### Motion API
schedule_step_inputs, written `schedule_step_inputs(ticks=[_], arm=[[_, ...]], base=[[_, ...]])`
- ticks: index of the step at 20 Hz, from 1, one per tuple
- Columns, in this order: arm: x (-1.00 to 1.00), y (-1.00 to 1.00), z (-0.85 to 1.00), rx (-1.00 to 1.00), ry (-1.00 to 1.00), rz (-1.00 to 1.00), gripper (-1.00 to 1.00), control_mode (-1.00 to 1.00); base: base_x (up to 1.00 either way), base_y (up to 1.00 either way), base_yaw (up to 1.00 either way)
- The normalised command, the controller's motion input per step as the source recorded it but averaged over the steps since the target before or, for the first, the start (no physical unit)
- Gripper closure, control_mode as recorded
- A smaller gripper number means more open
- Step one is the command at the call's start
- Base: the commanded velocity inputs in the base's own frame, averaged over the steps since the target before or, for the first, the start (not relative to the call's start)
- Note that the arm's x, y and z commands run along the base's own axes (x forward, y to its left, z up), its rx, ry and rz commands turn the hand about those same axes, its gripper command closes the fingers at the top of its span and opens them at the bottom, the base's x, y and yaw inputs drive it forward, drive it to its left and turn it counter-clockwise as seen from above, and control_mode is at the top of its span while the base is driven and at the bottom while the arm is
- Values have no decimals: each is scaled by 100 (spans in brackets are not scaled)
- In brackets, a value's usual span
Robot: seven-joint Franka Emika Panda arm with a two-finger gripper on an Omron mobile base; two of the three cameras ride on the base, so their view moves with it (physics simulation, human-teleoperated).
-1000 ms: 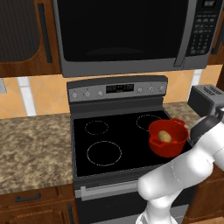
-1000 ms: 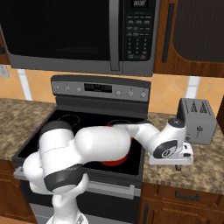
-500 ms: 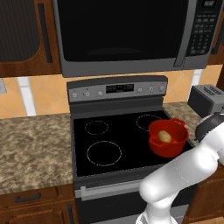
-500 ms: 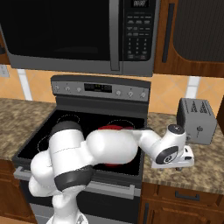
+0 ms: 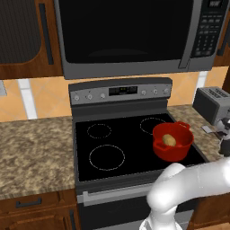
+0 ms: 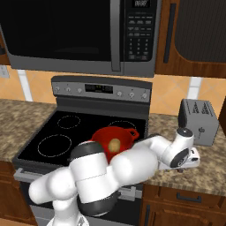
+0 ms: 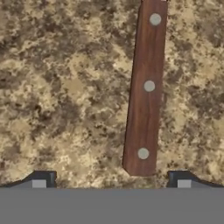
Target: Put the tomato and potato in the pot. Retrieve the spatula and lightly stir the vegetables in the pot.
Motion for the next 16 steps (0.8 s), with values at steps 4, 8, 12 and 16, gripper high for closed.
schedule_step_inputs(ticks=[4, 8, 12, 16], arm=[[27, -9, -38, 3, 0, 1, -100, -100], [15, 0, -61, 1, 0, 2, -100, -100], [11, 0, -54, 0, 0, 1, 100, -100], [-13, 4, -42, -3, 3, 2, 100, -100]], base=[[0, 0, 0], [0, 0, 0], [0, 0, 0], [0, 0, 0]])
